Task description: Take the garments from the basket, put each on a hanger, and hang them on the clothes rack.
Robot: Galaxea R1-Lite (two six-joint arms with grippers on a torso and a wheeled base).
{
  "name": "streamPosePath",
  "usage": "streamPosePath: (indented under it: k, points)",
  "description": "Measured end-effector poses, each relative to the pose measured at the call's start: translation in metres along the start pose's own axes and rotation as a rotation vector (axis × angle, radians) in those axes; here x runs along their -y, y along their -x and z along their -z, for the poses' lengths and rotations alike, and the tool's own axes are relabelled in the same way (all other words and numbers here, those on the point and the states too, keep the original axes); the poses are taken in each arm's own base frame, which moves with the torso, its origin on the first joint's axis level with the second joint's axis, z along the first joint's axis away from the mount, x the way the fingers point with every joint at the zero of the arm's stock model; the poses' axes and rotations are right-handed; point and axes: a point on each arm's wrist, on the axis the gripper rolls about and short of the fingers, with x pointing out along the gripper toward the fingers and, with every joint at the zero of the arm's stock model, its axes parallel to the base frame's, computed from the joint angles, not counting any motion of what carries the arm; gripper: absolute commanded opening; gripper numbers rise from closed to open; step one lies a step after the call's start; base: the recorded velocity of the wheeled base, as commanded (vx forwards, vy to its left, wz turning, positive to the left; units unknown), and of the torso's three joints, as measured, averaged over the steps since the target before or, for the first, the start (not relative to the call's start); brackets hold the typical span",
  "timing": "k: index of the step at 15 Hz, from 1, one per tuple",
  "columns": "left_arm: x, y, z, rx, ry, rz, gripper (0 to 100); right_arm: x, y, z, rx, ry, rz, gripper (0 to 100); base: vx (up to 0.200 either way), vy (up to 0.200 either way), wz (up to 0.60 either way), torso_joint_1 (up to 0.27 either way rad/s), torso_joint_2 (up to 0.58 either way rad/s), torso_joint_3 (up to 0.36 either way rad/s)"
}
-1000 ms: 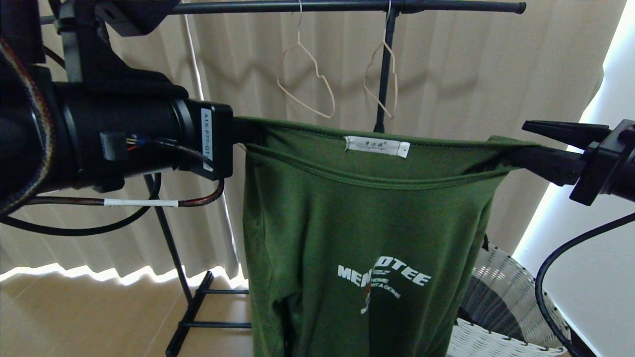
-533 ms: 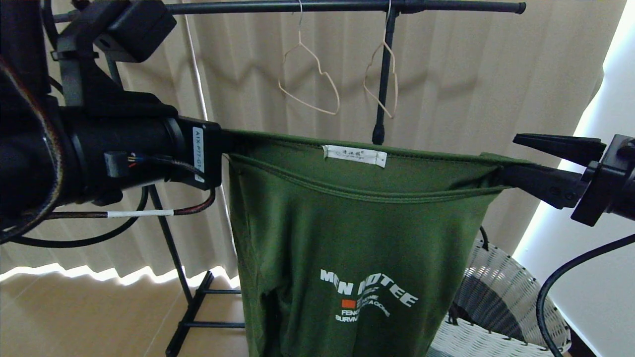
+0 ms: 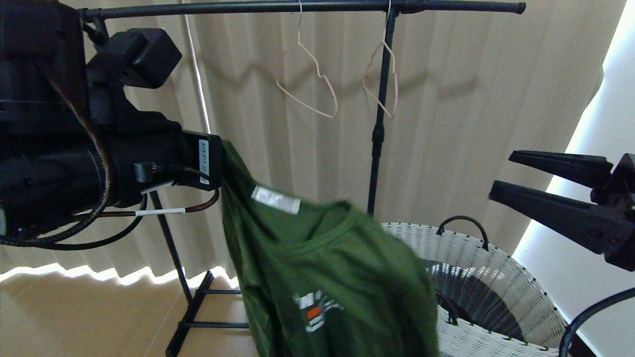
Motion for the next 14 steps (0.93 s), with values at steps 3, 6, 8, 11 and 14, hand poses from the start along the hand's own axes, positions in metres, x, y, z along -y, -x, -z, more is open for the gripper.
streamPosePath:
  k: [3,6,8,11,14]
  points:
    - [0.000,-0.001,0.006,-0.021,-0.008,0.001,0,-0.003,0.007,0.008,-0.012,0.008,-0.001,100,0.000,0.000,0.00,0.000,0.00,0.000]
    - [-0.002,0.007,0.013,-0.033,-0.014,0.003,0,0.007,0.013,0.019,-0.047,0.103,0.100,100,0.000,0.000,0.00,0.000,0.00,0.000]
    - [-0.009,0.024,0.017,-0.018,-0.033,-0.004,0,0.023,0.019,0.027,-0.083,0.164,0.256,100,0.000,0.000,0.00,0.000,0.00,0.000]
    - [-0.033,0.048,0.027,-0.006,-0.064,-0.086,0,0.043,0.025,0.035,-0.127,0.169,0.394,100,0.000,0.000,0.00,0.000,0.00,0.000]
    - [-0.051,0.061,0.038,-0.013,-0.044,-0.173,0,0.056,0.029,0.042,-0.176,0.193,0.488,100,0.000,0.000,0.00,0.000,0.00,0.000]
